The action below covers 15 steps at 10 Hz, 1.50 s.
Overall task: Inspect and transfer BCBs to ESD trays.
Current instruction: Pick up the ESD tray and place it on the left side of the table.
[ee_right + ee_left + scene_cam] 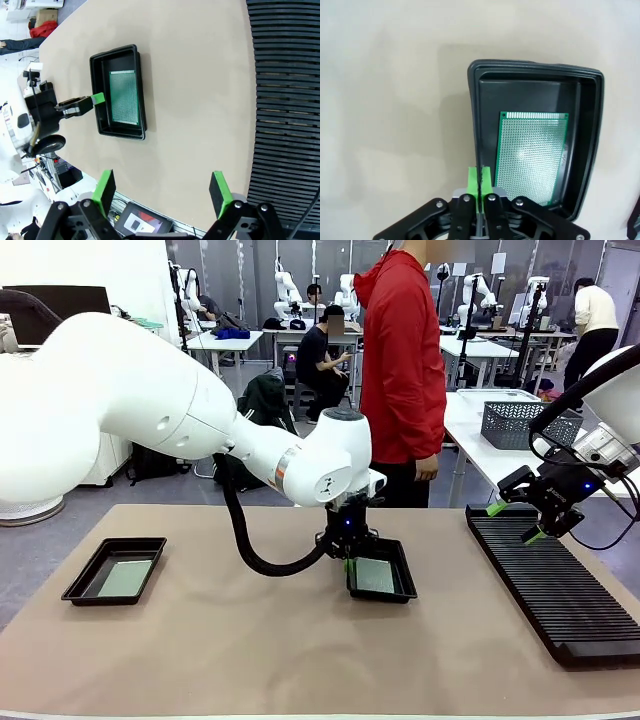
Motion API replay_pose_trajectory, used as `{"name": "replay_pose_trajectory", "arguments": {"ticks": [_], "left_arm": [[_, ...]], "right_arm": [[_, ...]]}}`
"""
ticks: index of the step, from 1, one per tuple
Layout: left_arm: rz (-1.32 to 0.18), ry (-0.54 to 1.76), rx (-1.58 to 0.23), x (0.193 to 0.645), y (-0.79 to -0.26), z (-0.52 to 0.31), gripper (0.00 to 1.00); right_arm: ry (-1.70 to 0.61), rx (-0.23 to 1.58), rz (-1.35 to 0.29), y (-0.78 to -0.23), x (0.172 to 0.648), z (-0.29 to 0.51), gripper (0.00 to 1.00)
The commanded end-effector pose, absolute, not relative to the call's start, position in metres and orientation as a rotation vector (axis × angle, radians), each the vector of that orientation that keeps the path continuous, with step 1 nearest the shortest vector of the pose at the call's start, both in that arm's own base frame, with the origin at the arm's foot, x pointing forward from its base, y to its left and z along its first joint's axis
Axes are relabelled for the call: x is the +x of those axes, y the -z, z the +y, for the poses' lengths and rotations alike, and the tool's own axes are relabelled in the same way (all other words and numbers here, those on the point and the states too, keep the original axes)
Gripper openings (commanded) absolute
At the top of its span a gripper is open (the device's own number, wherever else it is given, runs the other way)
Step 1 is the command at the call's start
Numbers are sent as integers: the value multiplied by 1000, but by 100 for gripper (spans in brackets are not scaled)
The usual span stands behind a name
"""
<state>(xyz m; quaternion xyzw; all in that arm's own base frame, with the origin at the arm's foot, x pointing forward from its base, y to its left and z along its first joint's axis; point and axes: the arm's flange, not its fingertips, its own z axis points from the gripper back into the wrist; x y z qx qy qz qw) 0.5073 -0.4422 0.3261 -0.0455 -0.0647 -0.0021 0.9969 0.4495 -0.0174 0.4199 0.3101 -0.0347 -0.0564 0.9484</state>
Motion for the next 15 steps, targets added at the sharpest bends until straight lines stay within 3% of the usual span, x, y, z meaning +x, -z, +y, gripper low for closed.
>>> {"name": "replay_pose_trajectory", "arguments": {"ticks": [1,8,15], "left_arm": [[-108,7,-180,508,-335,-414,3],[-135,60,-387,527,-351,-361,3],[-171,73,-430,526,-379,-265,3]], "right_arm": [[133,623,-71,-421,449,-16,100],[133,623,-71,-421,449,-16,100],[133,623,-71,-421,449,-16,100]]}}
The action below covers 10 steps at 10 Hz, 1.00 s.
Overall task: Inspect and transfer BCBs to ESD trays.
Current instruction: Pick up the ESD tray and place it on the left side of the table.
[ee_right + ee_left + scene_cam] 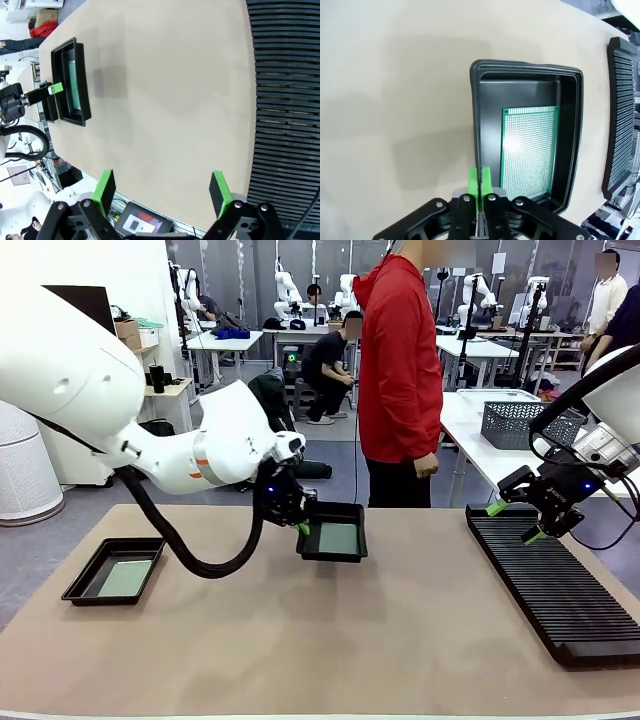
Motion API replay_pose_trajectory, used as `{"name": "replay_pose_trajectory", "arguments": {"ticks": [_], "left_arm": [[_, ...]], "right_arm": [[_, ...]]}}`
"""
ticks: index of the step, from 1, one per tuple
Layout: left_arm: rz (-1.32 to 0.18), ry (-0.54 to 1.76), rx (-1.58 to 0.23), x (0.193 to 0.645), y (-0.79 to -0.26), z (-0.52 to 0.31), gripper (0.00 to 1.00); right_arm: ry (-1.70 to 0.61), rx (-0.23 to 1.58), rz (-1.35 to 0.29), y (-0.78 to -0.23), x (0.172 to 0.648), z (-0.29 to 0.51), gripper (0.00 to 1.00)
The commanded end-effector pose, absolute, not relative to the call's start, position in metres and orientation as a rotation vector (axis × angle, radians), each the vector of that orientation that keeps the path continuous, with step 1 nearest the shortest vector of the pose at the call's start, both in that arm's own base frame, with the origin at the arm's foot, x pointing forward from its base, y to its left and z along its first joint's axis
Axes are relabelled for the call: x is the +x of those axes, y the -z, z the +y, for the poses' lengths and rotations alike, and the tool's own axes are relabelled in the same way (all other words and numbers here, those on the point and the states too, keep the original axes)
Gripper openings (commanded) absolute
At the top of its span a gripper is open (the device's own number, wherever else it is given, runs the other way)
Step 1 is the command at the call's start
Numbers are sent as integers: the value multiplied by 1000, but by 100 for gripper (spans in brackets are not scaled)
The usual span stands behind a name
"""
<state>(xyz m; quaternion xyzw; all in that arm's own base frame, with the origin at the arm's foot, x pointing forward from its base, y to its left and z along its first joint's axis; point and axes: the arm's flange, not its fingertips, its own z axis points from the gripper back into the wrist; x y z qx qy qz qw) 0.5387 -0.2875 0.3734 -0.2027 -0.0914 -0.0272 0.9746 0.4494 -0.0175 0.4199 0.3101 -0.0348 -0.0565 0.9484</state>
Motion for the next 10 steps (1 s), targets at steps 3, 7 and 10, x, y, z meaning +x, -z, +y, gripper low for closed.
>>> {"name": "replay_pose_trajectory", "arguments": {"ticks": [3,7,10], "left_arm": [[-173,83,-434,518,-395,-205,3],[-172,79,-408,503,-396,-137,3],[-175,69,-405,493,-386,-105,3]], "right_arm": [[133,623,-71,-421,449,-16,100],[133,623,-71,-421,449,-16,100],[133,623,-71,-421,449,-16,100]]}}
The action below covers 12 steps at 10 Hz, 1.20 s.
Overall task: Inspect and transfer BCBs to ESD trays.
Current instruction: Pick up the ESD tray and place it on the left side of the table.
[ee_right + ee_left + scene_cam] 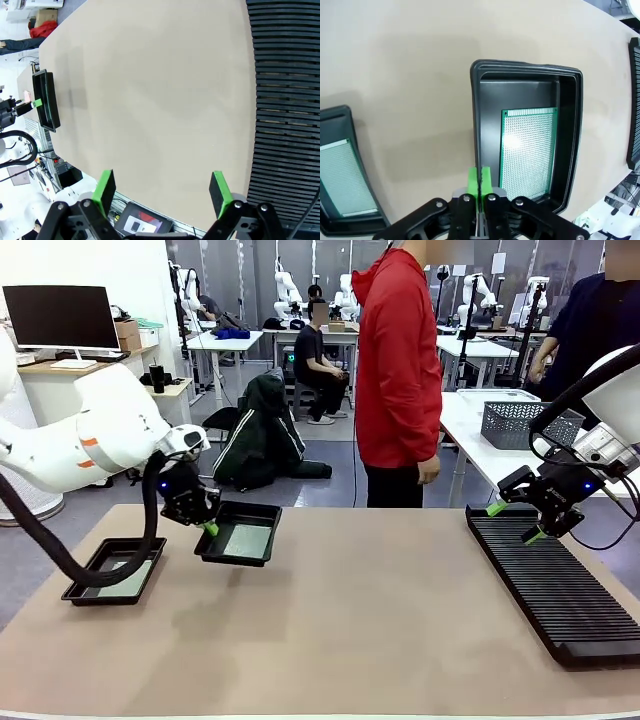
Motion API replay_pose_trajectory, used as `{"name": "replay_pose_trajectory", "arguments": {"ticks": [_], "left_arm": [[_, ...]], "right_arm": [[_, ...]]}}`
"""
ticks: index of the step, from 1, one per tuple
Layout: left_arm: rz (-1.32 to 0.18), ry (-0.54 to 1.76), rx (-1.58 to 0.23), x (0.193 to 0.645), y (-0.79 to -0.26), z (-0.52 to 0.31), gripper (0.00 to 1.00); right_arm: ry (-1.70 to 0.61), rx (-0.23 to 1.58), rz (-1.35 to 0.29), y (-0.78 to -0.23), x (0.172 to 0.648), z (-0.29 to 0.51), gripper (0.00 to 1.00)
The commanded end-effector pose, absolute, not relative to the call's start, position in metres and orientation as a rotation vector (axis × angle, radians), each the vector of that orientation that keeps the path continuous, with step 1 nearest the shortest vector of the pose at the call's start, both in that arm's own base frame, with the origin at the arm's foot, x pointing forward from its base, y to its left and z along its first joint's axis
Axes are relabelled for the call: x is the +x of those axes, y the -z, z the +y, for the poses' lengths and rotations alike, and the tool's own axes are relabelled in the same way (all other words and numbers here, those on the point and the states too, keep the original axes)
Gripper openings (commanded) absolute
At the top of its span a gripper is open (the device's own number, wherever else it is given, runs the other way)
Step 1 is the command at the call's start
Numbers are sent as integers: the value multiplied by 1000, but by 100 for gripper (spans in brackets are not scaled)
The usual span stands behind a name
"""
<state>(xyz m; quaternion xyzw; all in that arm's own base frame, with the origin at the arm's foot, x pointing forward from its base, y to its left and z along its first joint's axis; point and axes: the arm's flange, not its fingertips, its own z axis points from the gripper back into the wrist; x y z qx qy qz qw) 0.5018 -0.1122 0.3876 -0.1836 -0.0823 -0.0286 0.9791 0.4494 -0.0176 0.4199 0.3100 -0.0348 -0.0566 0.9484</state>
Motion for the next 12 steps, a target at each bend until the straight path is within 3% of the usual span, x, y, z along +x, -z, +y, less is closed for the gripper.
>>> {"name": "replay_pose_trajectory", "arguments": {"ticks": [1,12], "left_arm": [[-172,65,-400,489,-380,-96,3],[-189,17,-415,448,-327,-39,3]], "right_arm": [[133,623,-71,-421,449,-16,100],[133,623,-71,-421,449,-16,100]]}}
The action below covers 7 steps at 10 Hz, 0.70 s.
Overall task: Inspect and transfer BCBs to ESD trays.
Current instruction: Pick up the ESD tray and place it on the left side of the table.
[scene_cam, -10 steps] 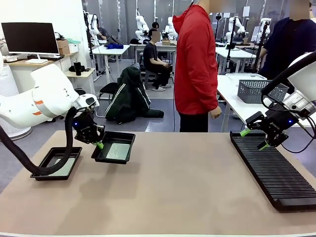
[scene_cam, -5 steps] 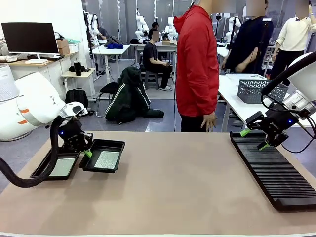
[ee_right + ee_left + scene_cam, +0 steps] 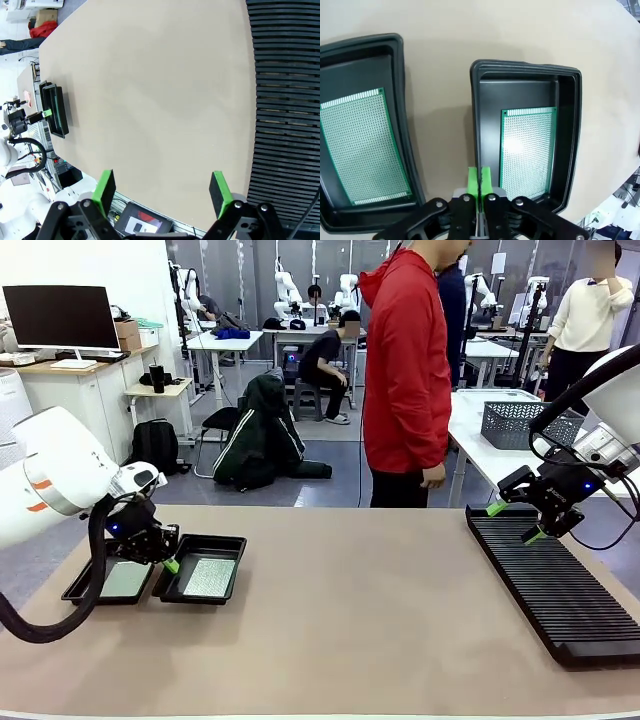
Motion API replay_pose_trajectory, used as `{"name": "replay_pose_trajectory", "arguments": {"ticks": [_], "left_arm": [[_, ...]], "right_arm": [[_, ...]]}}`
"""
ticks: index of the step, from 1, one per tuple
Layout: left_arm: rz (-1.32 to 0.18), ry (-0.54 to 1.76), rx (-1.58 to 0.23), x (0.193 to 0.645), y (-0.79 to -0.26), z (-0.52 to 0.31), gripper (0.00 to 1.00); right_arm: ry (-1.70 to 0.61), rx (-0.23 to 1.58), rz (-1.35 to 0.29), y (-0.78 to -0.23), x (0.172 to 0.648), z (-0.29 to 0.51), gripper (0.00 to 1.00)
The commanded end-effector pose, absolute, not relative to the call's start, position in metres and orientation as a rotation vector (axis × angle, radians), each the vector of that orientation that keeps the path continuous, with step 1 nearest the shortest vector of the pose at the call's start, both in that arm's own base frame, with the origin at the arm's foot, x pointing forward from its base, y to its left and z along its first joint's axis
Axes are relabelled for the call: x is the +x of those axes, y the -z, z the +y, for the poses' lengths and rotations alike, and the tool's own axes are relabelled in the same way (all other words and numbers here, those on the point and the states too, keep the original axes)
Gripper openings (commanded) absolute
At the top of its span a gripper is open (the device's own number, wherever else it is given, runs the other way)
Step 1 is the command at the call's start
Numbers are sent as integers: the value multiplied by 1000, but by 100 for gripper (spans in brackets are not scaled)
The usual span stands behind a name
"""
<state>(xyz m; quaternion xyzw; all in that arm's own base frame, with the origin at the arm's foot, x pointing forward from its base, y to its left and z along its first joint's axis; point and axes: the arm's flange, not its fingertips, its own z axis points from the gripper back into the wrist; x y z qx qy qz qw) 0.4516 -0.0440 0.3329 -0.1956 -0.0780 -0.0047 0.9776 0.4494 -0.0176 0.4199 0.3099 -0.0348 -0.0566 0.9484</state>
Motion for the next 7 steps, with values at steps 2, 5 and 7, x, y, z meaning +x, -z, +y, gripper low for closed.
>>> {"name": "replay_pose_trajectory", "arguments": {"ticks": [2,5,7], "left_arm": [[-193,12,-416,448,-319,-37,3],[-191,7,-408,449,-312,-37,3],[-189,-1,-401,448,-307,-36,3]], "right_arm": [[133,623,-71,-421,449,-16,100],[133,623,-71,-421,449,-16,100],[133,623,-71,-421,449,-16,100]]}}
